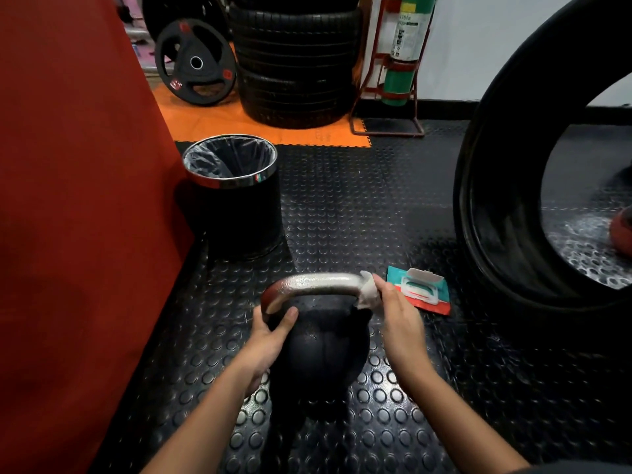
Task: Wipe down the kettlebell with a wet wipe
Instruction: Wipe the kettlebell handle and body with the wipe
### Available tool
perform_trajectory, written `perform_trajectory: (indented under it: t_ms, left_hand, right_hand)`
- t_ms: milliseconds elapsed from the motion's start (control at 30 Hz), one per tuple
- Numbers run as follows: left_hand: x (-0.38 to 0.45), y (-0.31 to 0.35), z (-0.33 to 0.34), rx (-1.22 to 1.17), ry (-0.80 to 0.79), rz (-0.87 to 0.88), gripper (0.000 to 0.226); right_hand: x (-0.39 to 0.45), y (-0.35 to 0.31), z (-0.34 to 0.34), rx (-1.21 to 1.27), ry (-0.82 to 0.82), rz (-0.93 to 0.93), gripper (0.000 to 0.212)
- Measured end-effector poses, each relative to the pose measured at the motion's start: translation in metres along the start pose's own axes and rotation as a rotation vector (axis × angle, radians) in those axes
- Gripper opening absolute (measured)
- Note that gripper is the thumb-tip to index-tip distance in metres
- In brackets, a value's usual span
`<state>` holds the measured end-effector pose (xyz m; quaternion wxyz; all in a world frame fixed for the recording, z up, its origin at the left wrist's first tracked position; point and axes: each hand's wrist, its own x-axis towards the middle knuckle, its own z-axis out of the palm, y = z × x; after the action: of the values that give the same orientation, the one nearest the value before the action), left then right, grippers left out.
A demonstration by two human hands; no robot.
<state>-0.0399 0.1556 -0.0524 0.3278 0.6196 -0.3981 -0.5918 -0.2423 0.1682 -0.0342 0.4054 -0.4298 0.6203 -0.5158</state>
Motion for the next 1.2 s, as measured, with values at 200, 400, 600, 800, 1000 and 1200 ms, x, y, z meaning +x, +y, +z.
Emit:
perform_trajectory:
  t_ms: [200, 400, 600, 800, 1000, 1200]
  left_hand:
    - [-0.003, 0.002, 0.003, -0.045, 0.003, 0.011, 0.072]
    - [-0.001, 0.002, 0.003, -0.044, 0.006, 0.01, 0.076]
    - [-0.001, 0.001, 0.003, -0.021, 0.002, 0.007, 0.069]
    - [0.001, -0.002, 0.001, -0.026, -0.009, -0.004, 0.08]
    - [0.008, -0.007, -0.002, -0.014, -0.001, -0.012, 0.083]
    - [0.012, -0.011, -0.003, -0.029, 0.019, -0.03, 0.079]
  right_hand:
    - [-0.007, 0.001, 0.0, -0.025, 0.113, -0.137, 0.028]
    - [-0.004, -0.003, 0.01, -0.085, 0.085, -0.236, 0.027]
    - [0.02, -0.018, 0.017, -0.203, -0.137, -0.137, 0.048]
    - [0.033, -0.017, 0.012, -0.186, -0.113, 0.175, 0.048]
    - [0.007, -0.002, 0.021, -0.134, 0.022, -0.001, 0.033]
    - [-0.001, -0.005, 0.029, -0.239, -0.053, -0.336, 0.041]
